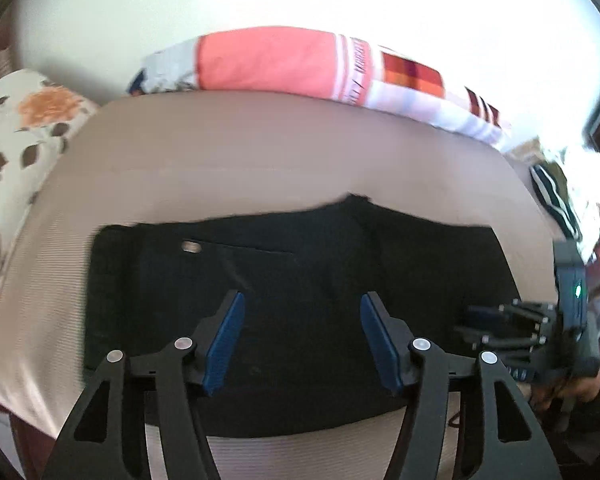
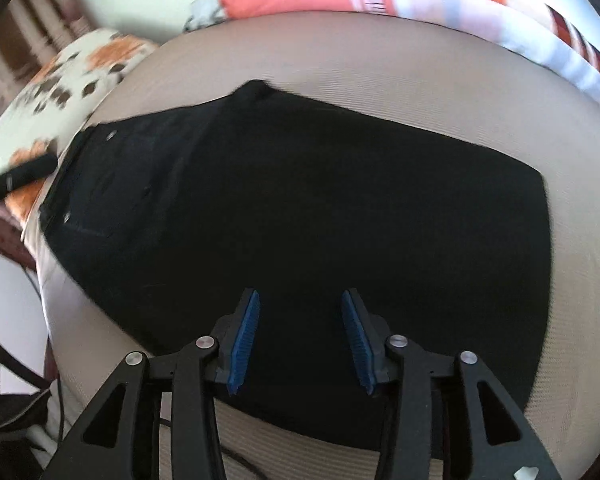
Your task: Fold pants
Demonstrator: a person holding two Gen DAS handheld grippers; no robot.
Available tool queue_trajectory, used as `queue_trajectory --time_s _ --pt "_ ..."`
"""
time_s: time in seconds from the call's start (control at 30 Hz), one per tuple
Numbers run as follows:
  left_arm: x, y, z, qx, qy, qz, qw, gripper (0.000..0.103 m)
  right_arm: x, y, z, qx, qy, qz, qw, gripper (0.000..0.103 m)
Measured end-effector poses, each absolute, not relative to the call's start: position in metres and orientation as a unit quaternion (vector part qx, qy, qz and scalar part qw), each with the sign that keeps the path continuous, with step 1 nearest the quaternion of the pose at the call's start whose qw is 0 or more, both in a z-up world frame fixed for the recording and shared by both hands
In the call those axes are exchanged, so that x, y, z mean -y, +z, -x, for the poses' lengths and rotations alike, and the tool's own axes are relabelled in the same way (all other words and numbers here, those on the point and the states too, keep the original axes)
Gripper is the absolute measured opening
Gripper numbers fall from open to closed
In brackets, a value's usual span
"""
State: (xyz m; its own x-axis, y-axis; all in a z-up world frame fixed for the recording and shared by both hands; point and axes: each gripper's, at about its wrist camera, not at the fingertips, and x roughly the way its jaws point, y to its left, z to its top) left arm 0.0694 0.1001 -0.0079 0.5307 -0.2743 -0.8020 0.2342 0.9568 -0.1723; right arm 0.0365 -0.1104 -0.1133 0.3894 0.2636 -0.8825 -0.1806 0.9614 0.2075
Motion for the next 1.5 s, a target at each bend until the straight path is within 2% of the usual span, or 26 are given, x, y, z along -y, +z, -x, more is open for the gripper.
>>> queue_trajectory --time_s 0.2,0.4,0.63,0.83,1.07,1.5 --pt "-0.153 -0.002 -0.085 -0.476 -0.099 0.032 0.873 0.062 0.069 -0.113 -0.041 -0.546 0.183 -0.018 0.817 0.042" --pt "-0.212 -0.02 -0.093 -0.507 -0.069 0.041 0.858 0.063 0.041 -0.114 -0.049 -0.555 0.213 -0.013 0.804 0.043" --pt "-0.265 -0.058 -0.102 -0.541 -0.095 0.13 0.825 0.063 0.036 -0.103 -0.069 -0.555 0.203 -0.035 0.806 0.049" --pt "-0.297 -0.086 -0.117 -0.56 -0.147 0.201 0.79 0.063 0.046 -0.088 -0.087 -0.548 0.169 -0.069 0.817 0.05" --pt "-0.325 -0.116 -0.147 -0.585 -0.225 0.282 0.726 0.063 0.058 -0.077 -0.099 -0.55 0.133 -0.09 0.82 0.051" --pt "-0.322 -0.134 -0.19 -0.603 -0.379 0.301 0.634 0.063 0.048 -0.065 -0.12 -0.55 0.1 -0.083 0.825 0.053"
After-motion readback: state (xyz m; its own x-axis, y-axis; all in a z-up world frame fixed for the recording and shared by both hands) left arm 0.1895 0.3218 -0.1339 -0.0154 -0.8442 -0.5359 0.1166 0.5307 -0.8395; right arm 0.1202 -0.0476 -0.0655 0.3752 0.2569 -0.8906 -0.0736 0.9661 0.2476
